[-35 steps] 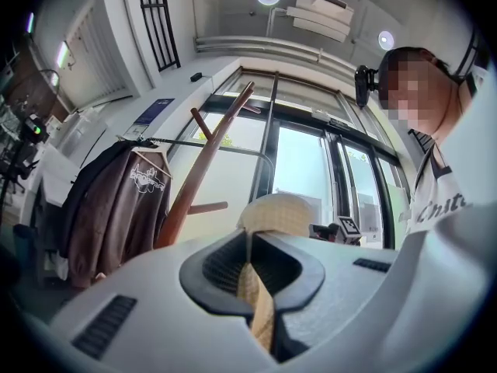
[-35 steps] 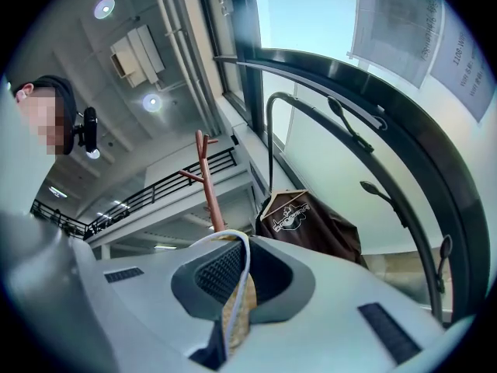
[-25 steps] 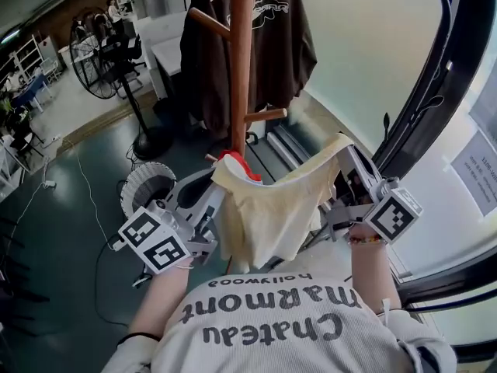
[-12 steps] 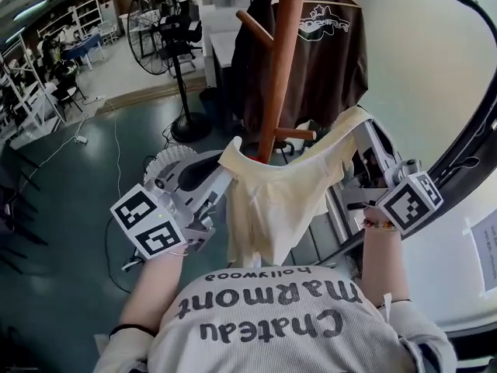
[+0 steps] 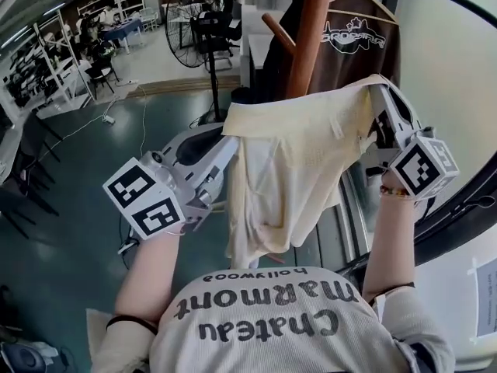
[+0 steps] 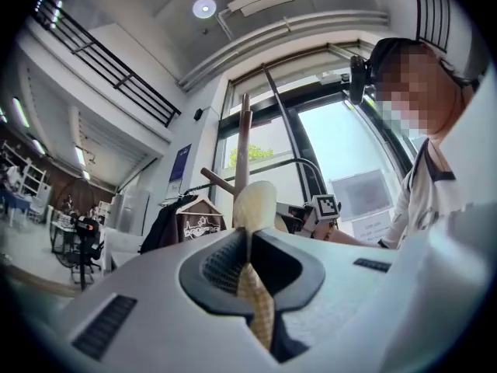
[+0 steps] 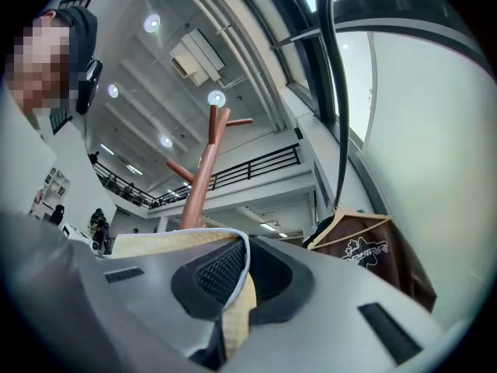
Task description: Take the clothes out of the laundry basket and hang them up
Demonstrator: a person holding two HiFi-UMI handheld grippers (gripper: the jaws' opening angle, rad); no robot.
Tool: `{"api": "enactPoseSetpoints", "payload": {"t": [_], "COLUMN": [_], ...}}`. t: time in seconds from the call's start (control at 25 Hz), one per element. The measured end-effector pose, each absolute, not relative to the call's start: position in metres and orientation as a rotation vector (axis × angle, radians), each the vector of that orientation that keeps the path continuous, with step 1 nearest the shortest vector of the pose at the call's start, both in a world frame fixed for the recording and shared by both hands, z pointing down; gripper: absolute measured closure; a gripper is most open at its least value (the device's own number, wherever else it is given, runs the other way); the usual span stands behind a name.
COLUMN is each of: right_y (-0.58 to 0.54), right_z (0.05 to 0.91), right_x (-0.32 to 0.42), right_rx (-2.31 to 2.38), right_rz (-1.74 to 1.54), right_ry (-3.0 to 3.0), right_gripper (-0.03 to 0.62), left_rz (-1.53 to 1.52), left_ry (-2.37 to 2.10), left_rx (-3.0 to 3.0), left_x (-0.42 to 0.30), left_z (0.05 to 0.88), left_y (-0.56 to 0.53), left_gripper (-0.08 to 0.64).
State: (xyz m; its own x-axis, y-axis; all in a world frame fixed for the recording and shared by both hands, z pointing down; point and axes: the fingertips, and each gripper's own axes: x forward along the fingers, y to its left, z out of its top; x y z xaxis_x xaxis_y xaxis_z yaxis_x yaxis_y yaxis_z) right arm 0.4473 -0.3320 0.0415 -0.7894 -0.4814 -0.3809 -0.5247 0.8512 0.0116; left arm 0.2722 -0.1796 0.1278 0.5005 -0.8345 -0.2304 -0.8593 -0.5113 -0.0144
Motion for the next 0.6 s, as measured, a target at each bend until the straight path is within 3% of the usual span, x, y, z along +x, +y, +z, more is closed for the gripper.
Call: {"api": "enactPoseSetpoints", "payload": {"t": [0.6], "right_y": [-0.375], "right_z": [0.192], "right_x": [0.435], "right_rx": [-0.868], "right_rz": [-0.164], "right_ry": [2.877], "right_gripper": [0.561], "left_rz": [0.351], "left_ry": [1.662], "left_rx": [-2.707], "left_x": [0.262], "left_z": [0.181], "left_y": [-0.194], "left_gripper": [0.537]}}
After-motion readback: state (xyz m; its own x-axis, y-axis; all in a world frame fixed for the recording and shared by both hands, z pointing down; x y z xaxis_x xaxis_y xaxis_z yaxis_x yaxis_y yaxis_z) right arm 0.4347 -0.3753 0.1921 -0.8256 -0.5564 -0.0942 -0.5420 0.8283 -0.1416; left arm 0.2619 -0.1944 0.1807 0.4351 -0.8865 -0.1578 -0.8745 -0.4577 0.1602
